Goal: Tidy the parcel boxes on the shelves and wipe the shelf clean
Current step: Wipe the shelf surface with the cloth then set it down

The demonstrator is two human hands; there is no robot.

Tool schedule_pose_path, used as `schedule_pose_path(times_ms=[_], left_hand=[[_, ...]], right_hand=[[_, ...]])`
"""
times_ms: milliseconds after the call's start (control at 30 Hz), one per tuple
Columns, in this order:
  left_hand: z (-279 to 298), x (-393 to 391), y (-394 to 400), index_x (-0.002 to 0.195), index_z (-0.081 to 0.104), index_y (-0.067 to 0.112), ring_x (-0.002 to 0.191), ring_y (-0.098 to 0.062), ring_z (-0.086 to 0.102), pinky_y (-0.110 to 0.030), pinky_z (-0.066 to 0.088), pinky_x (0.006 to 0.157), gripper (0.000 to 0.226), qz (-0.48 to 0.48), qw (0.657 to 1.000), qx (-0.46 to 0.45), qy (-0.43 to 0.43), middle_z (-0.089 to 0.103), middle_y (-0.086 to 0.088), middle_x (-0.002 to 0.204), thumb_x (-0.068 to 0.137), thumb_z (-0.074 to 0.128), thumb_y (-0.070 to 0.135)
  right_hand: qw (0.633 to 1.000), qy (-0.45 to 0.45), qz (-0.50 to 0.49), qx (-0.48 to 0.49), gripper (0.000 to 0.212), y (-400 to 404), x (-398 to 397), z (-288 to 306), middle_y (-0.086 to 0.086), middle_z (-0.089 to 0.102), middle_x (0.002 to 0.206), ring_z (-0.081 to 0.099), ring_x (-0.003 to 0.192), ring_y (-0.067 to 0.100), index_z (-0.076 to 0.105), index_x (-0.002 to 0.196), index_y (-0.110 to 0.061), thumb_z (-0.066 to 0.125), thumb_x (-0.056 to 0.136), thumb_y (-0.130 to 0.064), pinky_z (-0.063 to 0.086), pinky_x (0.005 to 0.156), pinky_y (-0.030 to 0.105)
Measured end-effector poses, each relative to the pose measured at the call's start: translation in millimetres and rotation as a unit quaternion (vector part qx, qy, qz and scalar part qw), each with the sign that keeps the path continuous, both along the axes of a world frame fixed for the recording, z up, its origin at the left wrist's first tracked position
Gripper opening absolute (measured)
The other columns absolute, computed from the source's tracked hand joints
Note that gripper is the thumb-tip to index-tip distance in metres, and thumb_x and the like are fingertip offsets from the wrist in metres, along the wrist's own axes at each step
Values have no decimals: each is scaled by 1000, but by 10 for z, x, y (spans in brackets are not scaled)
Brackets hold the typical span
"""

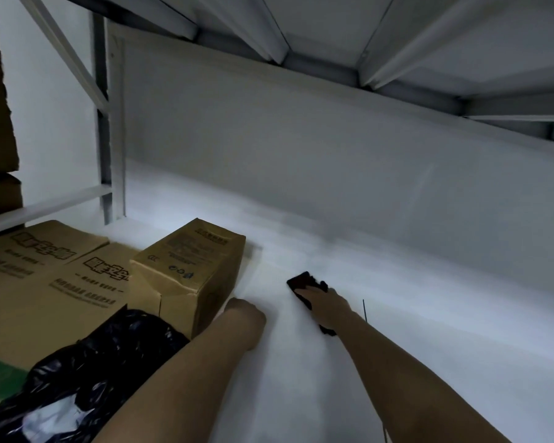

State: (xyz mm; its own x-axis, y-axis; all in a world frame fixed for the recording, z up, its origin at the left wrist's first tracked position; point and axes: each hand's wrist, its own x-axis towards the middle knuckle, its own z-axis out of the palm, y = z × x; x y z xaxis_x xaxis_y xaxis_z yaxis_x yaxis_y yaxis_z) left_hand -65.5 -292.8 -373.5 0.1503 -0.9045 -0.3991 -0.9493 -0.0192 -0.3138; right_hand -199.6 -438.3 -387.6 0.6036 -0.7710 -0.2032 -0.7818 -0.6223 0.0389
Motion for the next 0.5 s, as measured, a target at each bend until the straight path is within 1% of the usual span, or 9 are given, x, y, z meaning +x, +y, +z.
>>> schedule_pose_path(times_ms=[67,133,167,233,300,367,400,433,500], left_hand=[[23,-39,21,133,49,10,128,-27,44,-44,29,109,39,4,1000,-1,3,48,-9,138,96,42,21],[57,-71,42,133,49,10,128,-27,45,-45,24,113,40,16,1000,-4,17,49,-10,138,97,39,24],[78,-94,43,133,49,10,128,-27,45,-45,23,114,41,23,999,-1,25,50,-10,137,97,39,26],[108,-124,41,134,48,10,129,-26,43,-46,19,115,44,38,998,16,39,50,-9,137,97,42,33],[159,-187,21,137,45,11,133,-26,40,-48,15,116,50,50,997,25,43,47,-9,140,96,44,38],[165,-218,1,142,39,11,136,-27,36,-49,11,117,54,49,998,3,34,42,-11,144,95,45,38],[160,-230,-3,143,36,11,136,-27,35,-48,10,118,56,49,998,-11,28,41,-12,145,95,45,38],[148,-232,-7,146,33,11,136,-26,35,-47,9,118,58,47,998,-25,26,39,-12,145,95,45,38],[115,-270,2,148,30,12,136,-25,36,-46,7,118,59,50,997,-46,34,38,-11,146,96,44,37]], right_hand=[[996,-9,-86,-38,67,-21,-177,-72,1,21,157,23,140,32,19,153,-24,47,93,-12,30,111,37],[981,19,-184,-53,59,-27,-324,-96,11,32,150,31,136,34,25,148,-12,48,94,-15,36,107,38],[974,34,-221,-46,52,-45,-382,-101,11,37,147,34,134,33,30,146,-11,45,96,-16,38,105,38],[966,59,-250,-33,45,-4,-416,-72,9,40,145,36,133,31,37,144,-12,40,99,-17,38,104,36],[971,79,-221,-43,49,36,-399,-67,13,35,149,33,136,33,33,146,-6,43,98,-14,33,109,38],[984,96,-135,-67,66,111,-316,-103,20,28,151,30,137,39,19,148,0,54,93,-10,29,112,42],[990,87,-90,-71,74,149,-279,-122,20,24,152,26,138,41,12,150,-2,56,91,-9,27,113,44],[994,70,-55,-63,76,168,-253,-133,16,20,155,21,141,41,8,153,-9,54,92,-7,26,114,45],[999,30,9,-33,65,180,-297,-119,3,13,160,15,144,37,10,154,-24,39,98,-7,25,114,43]])
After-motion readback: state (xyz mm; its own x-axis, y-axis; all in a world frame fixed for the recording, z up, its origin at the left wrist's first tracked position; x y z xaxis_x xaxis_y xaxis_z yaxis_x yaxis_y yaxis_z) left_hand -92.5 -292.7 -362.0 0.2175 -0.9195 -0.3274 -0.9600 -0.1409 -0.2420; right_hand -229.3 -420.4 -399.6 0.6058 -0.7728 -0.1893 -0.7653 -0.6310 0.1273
